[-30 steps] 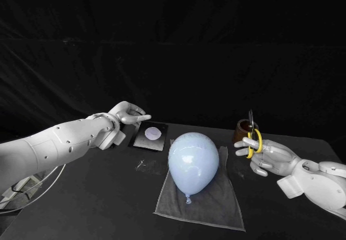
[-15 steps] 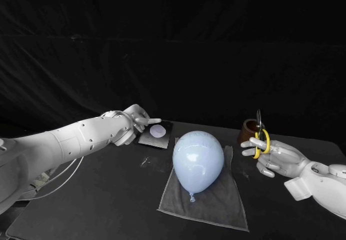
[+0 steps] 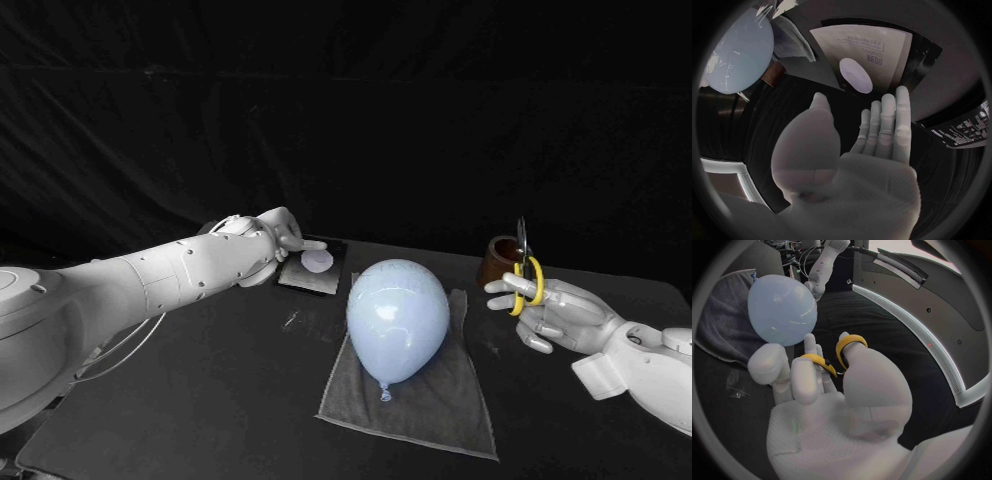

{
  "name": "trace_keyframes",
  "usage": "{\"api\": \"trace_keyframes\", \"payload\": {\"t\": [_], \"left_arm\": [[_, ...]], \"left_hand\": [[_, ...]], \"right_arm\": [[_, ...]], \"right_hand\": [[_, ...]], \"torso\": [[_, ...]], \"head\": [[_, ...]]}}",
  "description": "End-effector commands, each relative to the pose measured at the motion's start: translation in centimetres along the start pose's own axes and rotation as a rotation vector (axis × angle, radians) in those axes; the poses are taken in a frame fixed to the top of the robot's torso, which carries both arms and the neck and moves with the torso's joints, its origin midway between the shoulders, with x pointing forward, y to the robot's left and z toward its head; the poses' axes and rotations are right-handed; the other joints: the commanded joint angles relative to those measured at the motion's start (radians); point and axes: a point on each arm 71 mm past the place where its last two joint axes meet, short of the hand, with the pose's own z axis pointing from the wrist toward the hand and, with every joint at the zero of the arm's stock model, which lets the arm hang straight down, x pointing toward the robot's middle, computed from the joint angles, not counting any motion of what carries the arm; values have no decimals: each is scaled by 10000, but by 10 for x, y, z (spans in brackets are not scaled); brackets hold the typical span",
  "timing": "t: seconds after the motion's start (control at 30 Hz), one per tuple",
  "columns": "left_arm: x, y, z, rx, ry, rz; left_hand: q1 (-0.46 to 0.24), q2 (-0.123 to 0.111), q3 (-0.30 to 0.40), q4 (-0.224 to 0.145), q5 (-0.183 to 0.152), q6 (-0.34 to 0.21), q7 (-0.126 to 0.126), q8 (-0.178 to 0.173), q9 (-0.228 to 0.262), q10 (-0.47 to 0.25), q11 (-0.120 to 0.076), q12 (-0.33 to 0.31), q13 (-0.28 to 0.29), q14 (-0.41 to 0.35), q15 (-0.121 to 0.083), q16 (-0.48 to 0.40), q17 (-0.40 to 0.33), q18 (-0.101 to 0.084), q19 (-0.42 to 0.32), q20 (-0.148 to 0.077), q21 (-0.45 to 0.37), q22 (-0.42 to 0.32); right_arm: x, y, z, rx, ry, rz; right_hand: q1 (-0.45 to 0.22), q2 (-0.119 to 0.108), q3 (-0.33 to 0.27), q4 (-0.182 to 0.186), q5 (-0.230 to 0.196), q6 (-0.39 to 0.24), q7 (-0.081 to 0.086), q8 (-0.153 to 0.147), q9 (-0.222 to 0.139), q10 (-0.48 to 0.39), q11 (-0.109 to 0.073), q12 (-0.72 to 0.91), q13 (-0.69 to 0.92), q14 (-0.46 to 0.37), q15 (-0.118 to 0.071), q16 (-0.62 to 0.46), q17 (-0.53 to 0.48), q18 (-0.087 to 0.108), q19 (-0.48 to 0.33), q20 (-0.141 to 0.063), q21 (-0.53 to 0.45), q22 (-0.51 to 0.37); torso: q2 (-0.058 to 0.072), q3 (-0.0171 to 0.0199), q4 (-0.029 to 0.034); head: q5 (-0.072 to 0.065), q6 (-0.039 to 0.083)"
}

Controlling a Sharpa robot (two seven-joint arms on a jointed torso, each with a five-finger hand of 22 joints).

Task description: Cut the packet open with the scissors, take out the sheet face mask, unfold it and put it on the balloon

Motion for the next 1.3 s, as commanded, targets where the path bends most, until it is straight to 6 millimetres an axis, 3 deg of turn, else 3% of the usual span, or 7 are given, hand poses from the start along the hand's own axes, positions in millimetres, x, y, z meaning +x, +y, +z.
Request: {"api": "trace_keyframes", "payload": {"t": [0.03, 0.2, 0.67, 1.07, 1.3], "left_arm": [[-1, 2, 1, -397, -68, 754], [-1, 4, 2, -646, -63, 920], [0, 9, 8, -1302, 5, 1302], [8, 2, 14, -1563, 364, 1705], [17, -7, 17, -1457, 579, 1870]], "left_hand": [[-95, 1, -58, -14, 7, -166, 608, 212, 59, -163, 9, 209, 91, -169, 7, 198, 86, 162, -62, -26, 118, 64], [-22, -36, -77, -12, 12, -421, 674, 451, 92, -498, 83, 364, 137, -537, 90, 285, 88, 131, -322, 27, 118, 89], [16, -99, -131, -8, 14, -698, 750, 601, 69, -770, 162, 462, 132, -811, 171, 323, 19, 123, -519, 98, 110, 99], [-53, -108, -146, -7, 15, -775, 770, 657, 58, -840, 183, 500, 126, -876, 192, 342, -11, 126, -572, 121, 110, 103], [-8, -104, -132, -10, 15, -814, 777, 710, 51, -894, 195, 525, 120, -948, 209, 350, -35, 124, -641, 141, 94, 98]], "right_arm": [[0, 1, 0, -69, 49, -70], [0, 1, 0, -66, 40, -100], [0, 1, 2, -58, 54, -188], [1, 1, 3, -64, 114, -223], [3, 1, 4, -66, 141, -223]], "right_hand": [[84, 11, -21, -33, -42, 84, -1, 19, 8, 20, -24, 44, -1, 58, 17, 18, -24, 149, 46, -2, 47, -9], [84, 12, -21, -32, -42, 85, -1, 19, 8, 21, -24, 44, -1, 58, 17, 17, -26, 149, 46, -2, 48, -8], [84, 42, -28, -21, -43, 108, -9, 26, 8, 47, -32, 54, 3, 58, 12, 16, -33, 152, 46, -5, 39, -15], [84, 86, -35, -4, -43, 134, -19, 32, 7, 79, -42, 65, 8, 58, 5, 15, -39, 153, 49, -9, 39, -13], [84, 93, -36, -1, -42, 138, -21, 33, 7, 84, -44, 67, 9, 58, 4, 15, -39, 152, 51, -10, 42, -10]], "torso": [[-4, 4, 10], [-10, 1, 7], [-8, 6, 8], [-6, 14, 0], [28, -6, -16]], "head": [[-12, -6], [-8, -17], [-12, -17], [-6, -13], [-67, -37]]}}
